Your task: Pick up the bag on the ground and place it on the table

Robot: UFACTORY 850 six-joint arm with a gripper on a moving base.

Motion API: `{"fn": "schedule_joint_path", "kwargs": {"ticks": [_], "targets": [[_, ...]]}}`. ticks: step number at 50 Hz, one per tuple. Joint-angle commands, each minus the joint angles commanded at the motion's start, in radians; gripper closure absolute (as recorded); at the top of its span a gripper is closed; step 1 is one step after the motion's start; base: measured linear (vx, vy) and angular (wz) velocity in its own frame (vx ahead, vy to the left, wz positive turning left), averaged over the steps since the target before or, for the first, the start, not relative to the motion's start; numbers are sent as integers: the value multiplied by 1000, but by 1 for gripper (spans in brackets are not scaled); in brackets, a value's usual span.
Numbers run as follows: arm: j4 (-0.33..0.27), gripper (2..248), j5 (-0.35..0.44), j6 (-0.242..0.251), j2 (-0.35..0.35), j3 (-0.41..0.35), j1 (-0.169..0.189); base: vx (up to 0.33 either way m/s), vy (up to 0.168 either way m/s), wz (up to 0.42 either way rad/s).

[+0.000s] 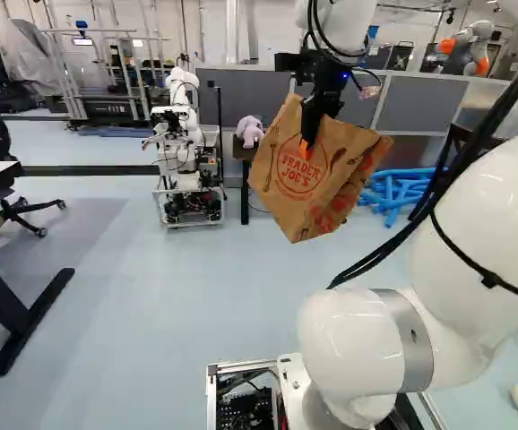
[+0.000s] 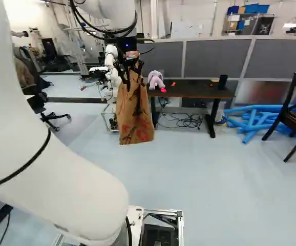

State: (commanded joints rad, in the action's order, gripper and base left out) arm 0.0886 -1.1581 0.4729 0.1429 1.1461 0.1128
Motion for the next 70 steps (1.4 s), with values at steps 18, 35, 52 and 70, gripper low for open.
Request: {"fn": "schedule_joint_path", "kwargs": {"ticks": [18, 35, 52, 70], "targets": [[0, 229, 0, 0, 0, 0, 0, 1, -15, -80], [0, 229, 0, 0, 0, 0, 0, 0, -18, -85], [0, 229, 0, 0, 0, 0, 0, 3, -55, -266], [0, 229, 0, 0, 0, 0, 0, 2, -69, -318]]}}
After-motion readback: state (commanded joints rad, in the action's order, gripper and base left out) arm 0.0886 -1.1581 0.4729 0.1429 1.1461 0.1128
